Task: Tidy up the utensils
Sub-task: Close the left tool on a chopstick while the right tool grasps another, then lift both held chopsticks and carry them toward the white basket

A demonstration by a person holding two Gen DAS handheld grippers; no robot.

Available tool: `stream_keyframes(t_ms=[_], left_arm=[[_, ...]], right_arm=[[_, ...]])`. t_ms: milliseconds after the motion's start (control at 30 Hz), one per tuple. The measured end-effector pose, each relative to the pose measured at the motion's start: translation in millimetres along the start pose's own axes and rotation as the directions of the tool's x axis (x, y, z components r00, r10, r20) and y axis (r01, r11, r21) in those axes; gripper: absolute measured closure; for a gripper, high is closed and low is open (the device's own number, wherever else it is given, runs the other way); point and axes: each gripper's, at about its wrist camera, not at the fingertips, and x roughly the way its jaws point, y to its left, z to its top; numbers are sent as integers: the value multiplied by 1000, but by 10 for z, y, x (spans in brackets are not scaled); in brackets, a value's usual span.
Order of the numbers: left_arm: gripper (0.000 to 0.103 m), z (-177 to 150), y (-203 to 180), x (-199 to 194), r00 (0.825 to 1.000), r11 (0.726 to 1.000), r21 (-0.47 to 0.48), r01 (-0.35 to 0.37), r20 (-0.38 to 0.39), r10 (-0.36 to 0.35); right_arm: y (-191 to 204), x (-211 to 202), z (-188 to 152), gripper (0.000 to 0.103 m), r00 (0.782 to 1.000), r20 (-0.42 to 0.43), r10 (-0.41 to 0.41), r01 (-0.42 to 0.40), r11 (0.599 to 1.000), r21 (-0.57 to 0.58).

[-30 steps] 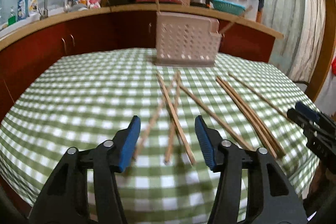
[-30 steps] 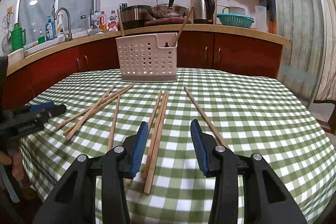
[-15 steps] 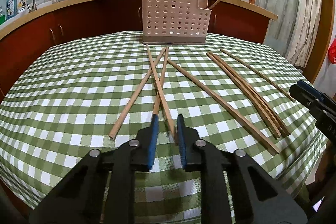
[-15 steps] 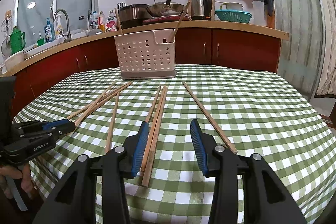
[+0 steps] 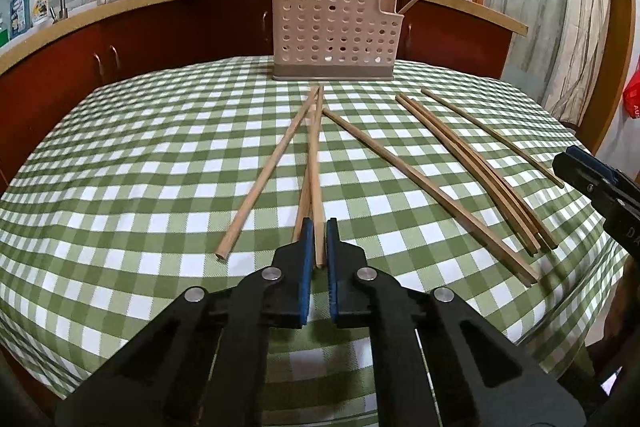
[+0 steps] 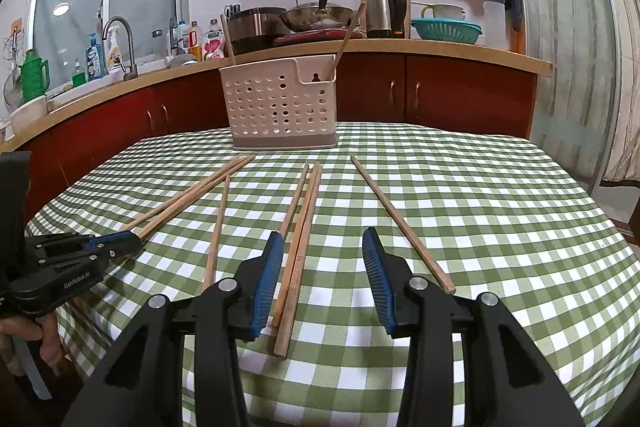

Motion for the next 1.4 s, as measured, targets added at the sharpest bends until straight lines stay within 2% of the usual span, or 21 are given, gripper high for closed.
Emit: stream_keyframes(t_ms=[533,867,1133,1200,1233,1267,1400], left_arm=[[97,78,106,-233,998,1000,-13,-9,68,10],[97,68,140,-276,997,1000,-15,-15,70,16],[97,63,148,-283,997,1000,-16,-15,70,16],[97,59,156,-288,997,1000,-16,-15,71,16],[97,57,158,-290,997,1000,-16,-16,73,17],[97,57,159,-293,997,1000,-16,-16,74,17],[97,66,150,-318,996,1000,-8,-20,86,21]], right_arm=[[78,17,-91,72,998,-49,31,-32,999,-27],[75,110,-269,81,992,-129,13,-18,999,-39],[70,155,-308,82,988,-153,7,-14,999,-48],[28,160,-309,85,988,-152,11,-16,1000,-26],[8,162,-306,94,988,-153,16,-19,1000,-16],[-9,161,-303,96,988,-154,17,-19,1000,-11],[-6,104,-269,96,992,-126,12,-14,1000,-16]])
